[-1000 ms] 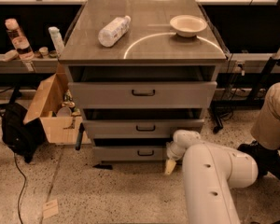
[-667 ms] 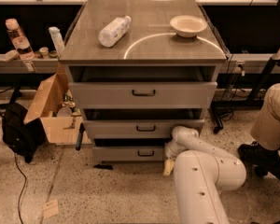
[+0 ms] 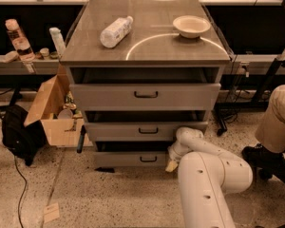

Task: Open bottom drawer

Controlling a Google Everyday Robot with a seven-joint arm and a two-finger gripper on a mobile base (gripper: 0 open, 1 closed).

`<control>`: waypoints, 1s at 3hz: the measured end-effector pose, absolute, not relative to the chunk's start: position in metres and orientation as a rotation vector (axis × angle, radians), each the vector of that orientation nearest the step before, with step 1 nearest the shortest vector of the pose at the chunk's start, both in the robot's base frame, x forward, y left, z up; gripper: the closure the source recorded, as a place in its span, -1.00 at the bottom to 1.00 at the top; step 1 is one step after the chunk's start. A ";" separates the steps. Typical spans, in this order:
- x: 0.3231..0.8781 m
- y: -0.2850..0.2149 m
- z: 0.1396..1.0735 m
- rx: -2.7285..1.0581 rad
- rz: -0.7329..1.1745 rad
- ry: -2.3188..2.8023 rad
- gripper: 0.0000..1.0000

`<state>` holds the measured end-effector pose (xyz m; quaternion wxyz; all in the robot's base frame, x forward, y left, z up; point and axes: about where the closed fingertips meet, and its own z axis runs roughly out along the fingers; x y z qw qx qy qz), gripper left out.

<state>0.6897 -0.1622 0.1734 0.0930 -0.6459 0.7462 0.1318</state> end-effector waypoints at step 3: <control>0.685 -0.168 0.188 -1.910 0.404 2.225 1.00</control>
Offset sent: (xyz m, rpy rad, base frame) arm 0.0001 -0.0197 -0.0123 0.0342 0.1153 -0.0391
